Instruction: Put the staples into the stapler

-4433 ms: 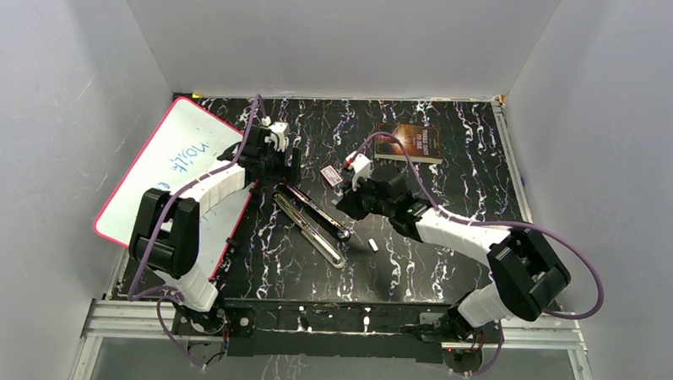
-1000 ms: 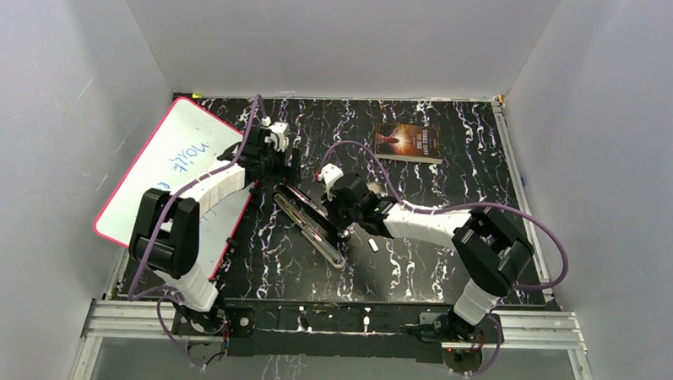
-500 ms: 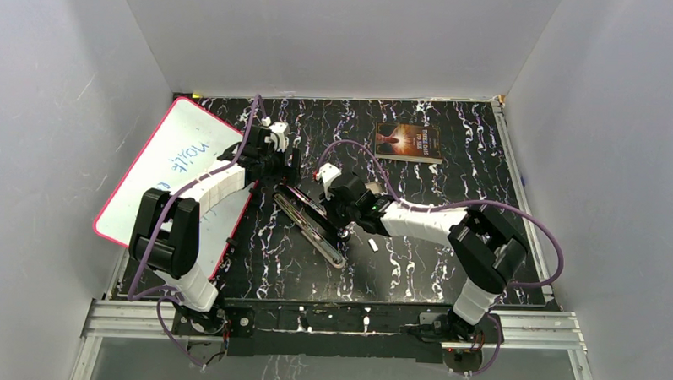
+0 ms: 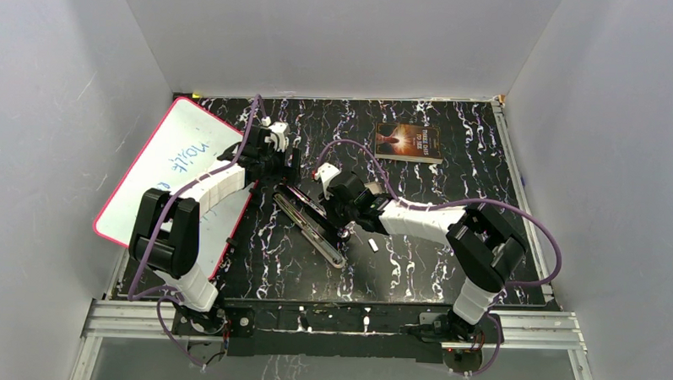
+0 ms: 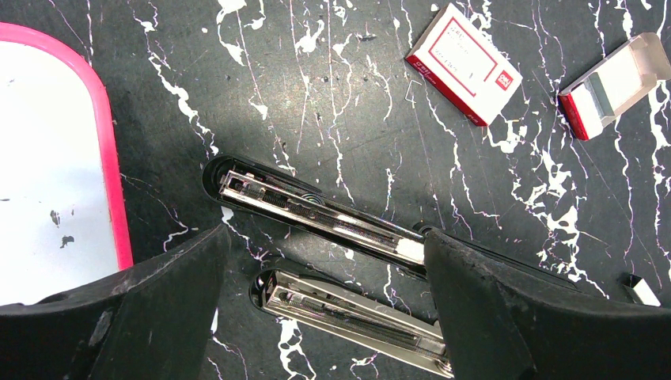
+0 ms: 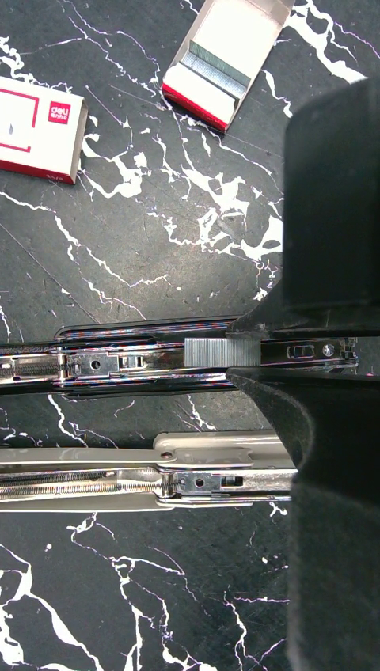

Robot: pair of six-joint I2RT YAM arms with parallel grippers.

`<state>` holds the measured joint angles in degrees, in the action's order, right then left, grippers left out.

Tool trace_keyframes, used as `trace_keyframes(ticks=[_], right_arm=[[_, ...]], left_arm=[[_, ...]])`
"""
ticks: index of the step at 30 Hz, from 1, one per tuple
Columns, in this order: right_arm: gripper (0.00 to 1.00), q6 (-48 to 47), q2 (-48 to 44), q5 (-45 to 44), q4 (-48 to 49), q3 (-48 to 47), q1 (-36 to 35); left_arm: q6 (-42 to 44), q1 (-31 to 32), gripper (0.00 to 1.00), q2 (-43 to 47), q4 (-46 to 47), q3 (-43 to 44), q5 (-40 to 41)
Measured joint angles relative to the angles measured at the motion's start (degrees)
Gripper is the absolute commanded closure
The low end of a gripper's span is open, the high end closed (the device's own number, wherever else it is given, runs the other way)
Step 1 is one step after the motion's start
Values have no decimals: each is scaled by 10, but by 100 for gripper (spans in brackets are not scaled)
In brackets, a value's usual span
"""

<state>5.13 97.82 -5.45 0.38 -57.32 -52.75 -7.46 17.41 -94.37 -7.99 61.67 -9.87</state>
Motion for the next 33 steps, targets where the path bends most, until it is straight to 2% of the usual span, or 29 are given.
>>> trace_keyframes(ticks=[7,15,33], right_arm=[[89,-6,0,0,0,0,0],[72,-9,0,1,0,0,0],[61,-10,-7,-1,-3,3,0]], left_arm=[[0,0,8,0,0,0,0],[0,0,8,0,0,0,0],[0,0,8,0,0,0,0]])
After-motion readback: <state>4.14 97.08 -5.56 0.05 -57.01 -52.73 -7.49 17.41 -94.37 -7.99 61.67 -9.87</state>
